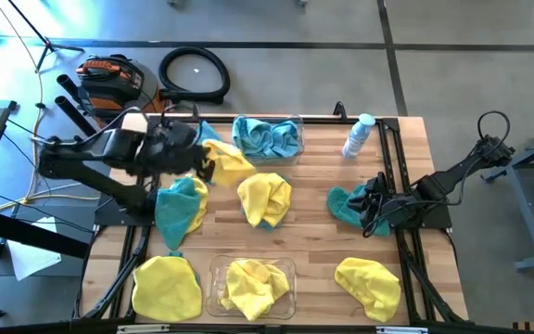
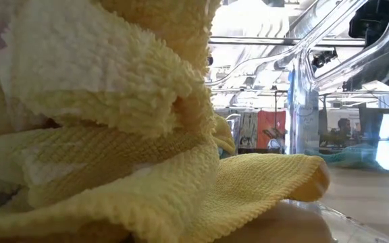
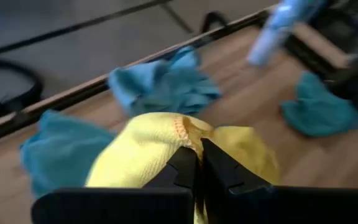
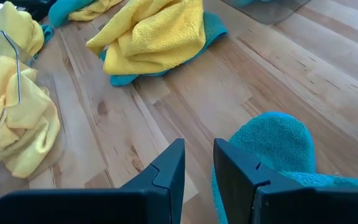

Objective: Sort microfiber towel by color & place in baskets
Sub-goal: Put the yellow microfiber towel into the bottom transparent bin

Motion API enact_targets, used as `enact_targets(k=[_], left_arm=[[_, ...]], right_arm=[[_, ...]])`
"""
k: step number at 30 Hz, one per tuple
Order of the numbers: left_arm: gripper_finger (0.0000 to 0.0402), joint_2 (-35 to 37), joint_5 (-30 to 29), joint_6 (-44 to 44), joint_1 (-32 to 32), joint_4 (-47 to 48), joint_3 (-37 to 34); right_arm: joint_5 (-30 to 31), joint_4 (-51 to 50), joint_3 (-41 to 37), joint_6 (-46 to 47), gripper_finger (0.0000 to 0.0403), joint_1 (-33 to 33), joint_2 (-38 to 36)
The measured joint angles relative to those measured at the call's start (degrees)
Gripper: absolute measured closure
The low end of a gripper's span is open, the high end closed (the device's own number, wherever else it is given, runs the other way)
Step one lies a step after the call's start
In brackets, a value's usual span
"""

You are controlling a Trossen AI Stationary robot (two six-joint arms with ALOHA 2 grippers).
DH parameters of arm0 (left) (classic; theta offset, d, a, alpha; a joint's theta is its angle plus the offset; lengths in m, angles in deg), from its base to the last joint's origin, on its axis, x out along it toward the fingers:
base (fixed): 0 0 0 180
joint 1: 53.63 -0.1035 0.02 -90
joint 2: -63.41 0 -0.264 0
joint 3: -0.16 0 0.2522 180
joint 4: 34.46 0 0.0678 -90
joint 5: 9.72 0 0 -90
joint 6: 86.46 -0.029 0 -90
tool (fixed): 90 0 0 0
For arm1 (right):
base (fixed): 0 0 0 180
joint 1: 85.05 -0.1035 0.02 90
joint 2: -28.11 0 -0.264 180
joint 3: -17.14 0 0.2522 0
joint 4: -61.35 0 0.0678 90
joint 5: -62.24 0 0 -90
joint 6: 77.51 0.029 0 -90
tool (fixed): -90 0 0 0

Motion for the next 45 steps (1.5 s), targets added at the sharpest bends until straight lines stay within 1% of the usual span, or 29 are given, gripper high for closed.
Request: enact_targets(k=[5,10,21,26,28,30,36,39,42,45], left_arm=[[0.0401,-4.22,-3.57,0.17,10.56,-0.58,5.6],[0.0401,-9.7,-4.79,0.21,18.9,-2.13,10.75],[0.0401,-22.59,-6.31,1.11,32.95,-2.25,25.83],[0.0401,-27.06,-9.35,1.08,38.01,-2.67,31.86],[0.0401,-28.64,-10.62,1.08,39.18,-2.88,33.34],[0.0401,-30.21,-10.65,1.07,39.63,-3.37,33.95],[0.0401,-35.24,-8.49,0.69,37.14,-5.26,33.91],[0.0401,-37.19,-5.55,-2.89,35.65,-9.79,33.91],[0.0401,-38.9,-0.5,-5.91,34.48,-13.81,33.91],[0.0401,-40.41,3.85,-3.92,33.51,-13.1,33.91]], right_arm=[[0.0,0.19,0.0,2.67,0.0325,0.0,0.02],[0.0,0.53,0.0,2.74,0.0325,0.0,0.02],[0.03,0.46,0.0,4.86,0.0325,0.0,0.02],[0.03,0.46,0.0,5.88,0.0325,0.0,0.02],[0.03,0.45,0.0,6.28,0.0325,0.0,0.02],[0.03,0.59,0.0,6.42,0.0325,0.0,0.02],[0.05,1.22,0.0,7.8,0.0325,0.0,0.06],[0.05,1.7,0.0,7.89,0.0325,-0.02,0.08],[0.05,1.75,0.0,7.92,0.0325,0.0,0.08],[0.03,2.44,0.0,7.92,0.0325,-0.01,0.08]])
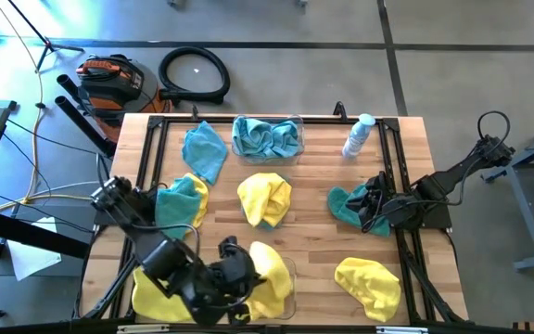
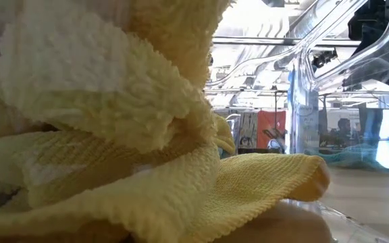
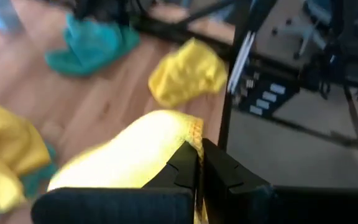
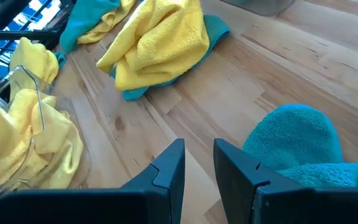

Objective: Sort microfiber towel by color & place in baskets
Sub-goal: Put the yellow microfiber towel into the bottom transparent bin

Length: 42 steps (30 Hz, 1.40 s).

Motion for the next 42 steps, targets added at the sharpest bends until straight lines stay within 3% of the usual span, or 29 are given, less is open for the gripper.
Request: enact_targets(k=[4,10,17,25,42], left_arm=[[0.0401,-2.3,5.6,3.3,-0.57,1.62,0.0],[0.0401,-7.11,8.32,2.38,-1.89,1.39,-0.02],[0.0401,-14.8,17.1,4.9,-5.43,1.3,-0.04],[0.0401,-21.16,22.95,5.01,-8.64,1.17,-0.07],[0.0393,-25.13,21.68,10.08,-9.28,0.96,-0.07]], right_arm=[[0.0,0.6,0.0,-0.04,0.0325,-0.01,-0.02],[0.0,1.05,0.0,0.05,0.0325,0.01,0.0],[-0.05,1.66,0.0,1.49,0.0325,-0.06,0.0],[-0.07,2.36,0.0,2.53,0.0325,-0.06,0.0],[-1.6,2.17,0.0,1.29,0.0325,-0.06,0.0]])
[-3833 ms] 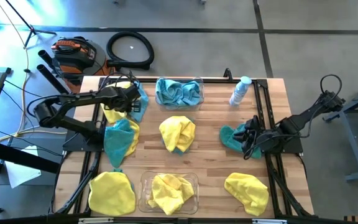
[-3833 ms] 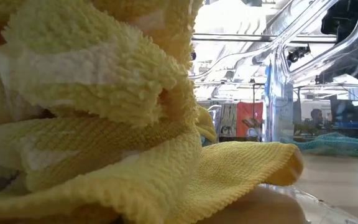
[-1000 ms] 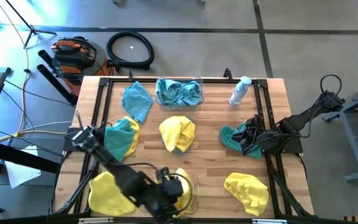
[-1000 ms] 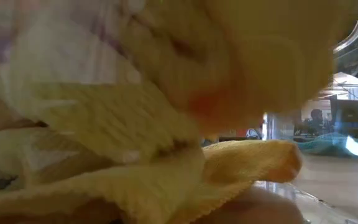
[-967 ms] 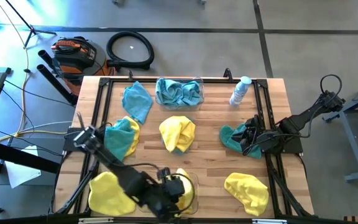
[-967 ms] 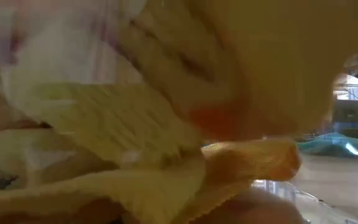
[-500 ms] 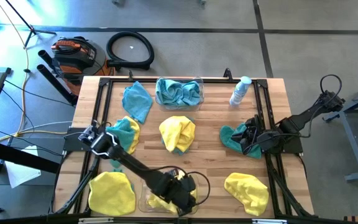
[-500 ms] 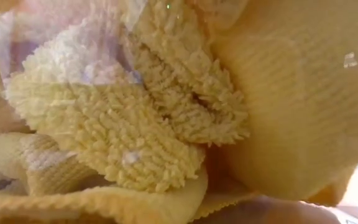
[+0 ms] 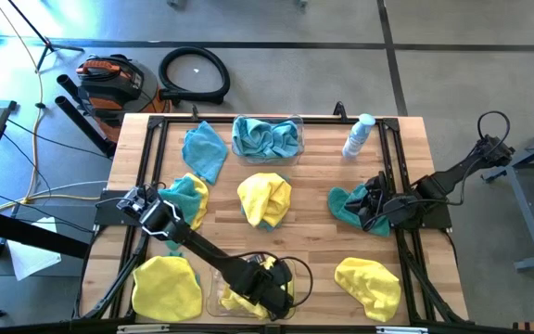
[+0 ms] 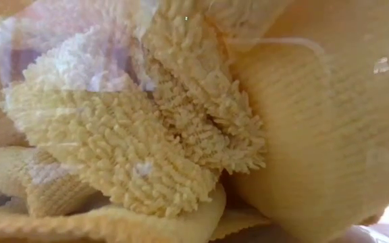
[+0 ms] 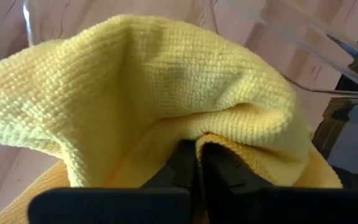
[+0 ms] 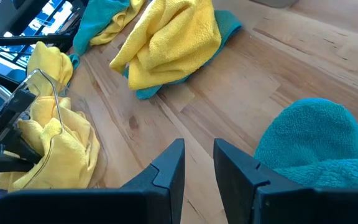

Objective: Sort microfiber towel by color & place in baskets
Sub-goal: Put the yellow microfiber towel into the bottom transparent bin, then put the blue microfiber towel into the top transparent bin

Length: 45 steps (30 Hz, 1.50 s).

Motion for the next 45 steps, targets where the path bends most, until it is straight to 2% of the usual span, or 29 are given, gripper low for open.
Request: enact_targets(k=[10,14,19,24,27,30,38,45], left_arm=[[0.0299,-0.26,1.49,-0.14,0.0,0.13,0.02],[0.0278,2.08,1.49,-1.62,0.09,0.21,-0.02],[0.0273,6.7,1.42,-4.69,0.4,0.81,-0.02],[0.0273,12.97,1.26,-8.17,0.37,3.64,-0.02],[0.0273,15.92,-0.34,-7.96,0.26,6.01,0.0],[0.0273,18.29,-1.99,-11.3,0.47,7.12,0.0],[0.0273,21.82,-4.6,-19.86,-0.18,13.88,0.0],[0.0273,22.41,-6.14,-25.58,-3.7,18.75,0.0]], right_arm=[[0.01,-0.04,0.0,0.0,0.0325,0.0,0.0],[0.02,-0.07,0.0,0.0,0.0325,0.0,0.0],[0.02,-0.79,0.0,0.15,0.0325,0.0,0.0],[0.02,-0.42,0.0,4.29,0.0325,0.0,0.0],[0.03,-0.42,0.0,4.46,0.0325,0.0,0.04],[0.29,-0.42,0.0,2.31,0.0325,0.02,0.75],[-0.72,-1.16,-0.04,-2.96,0.032,0.04,5.75],[-3.32,-2.56,-0.04,-3.04,0.028,0.04,9.75]])
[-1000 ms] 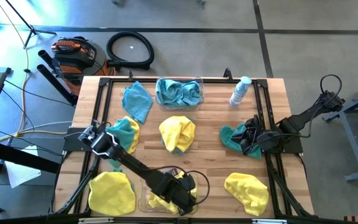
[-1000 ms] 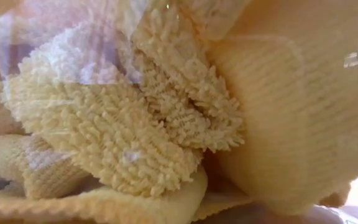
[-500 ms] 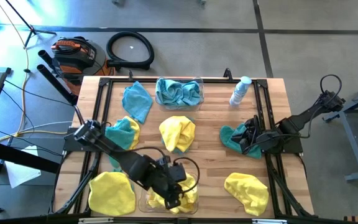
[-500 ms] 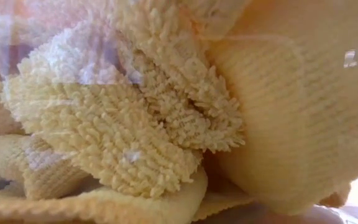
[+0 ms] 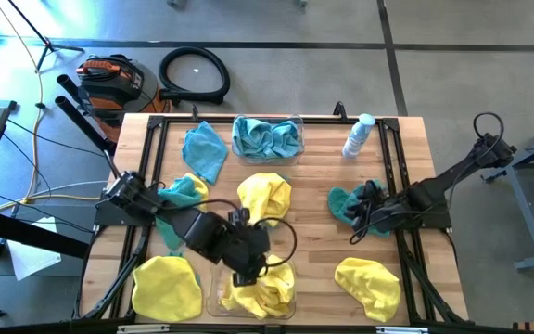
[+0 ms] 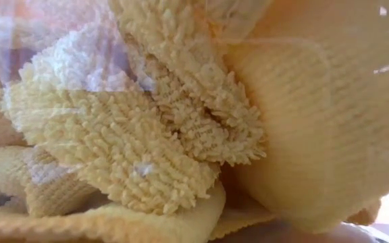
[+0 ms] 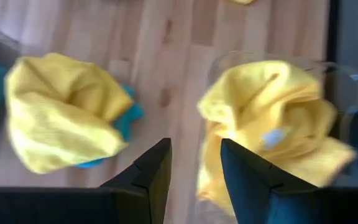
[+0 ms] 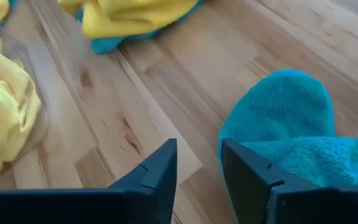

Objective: Sort microfiber towel by color & place in baskets
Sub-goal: Put the blue microfiber towel into the top transparent bin

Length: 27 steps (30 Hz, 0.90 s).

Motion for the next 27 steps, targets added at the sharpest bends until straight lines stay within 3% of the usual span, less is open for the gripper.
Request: enact_targets(k=[6,13,18,27], left_arm=[[0.0273,-0.01,-0.66,-5.23,-4.57,2.79,0.0],[0.0273,3.35,-2.08,-8.06,-10.04,3.62,-4.73],[0.0273,8.99,-2.38,-7.35,-13.05,-3.74,-15.85],[0.0273,25.14,-2.82,1.82,-15.74,-22.36,-41.48]], right_arm=[[-0.21,0.42,0.0,-0.81,0.0253,0.0,1.05],[-0.75,0.77,0.0,-10.66,0.0236,0.0,1.21],[-1.36,-3.92,0.0,-13.62,0.0225,0.0,1.53],[-5.64,-10.57,-0.09,-4.59,0.0213,1.08,6.49]])
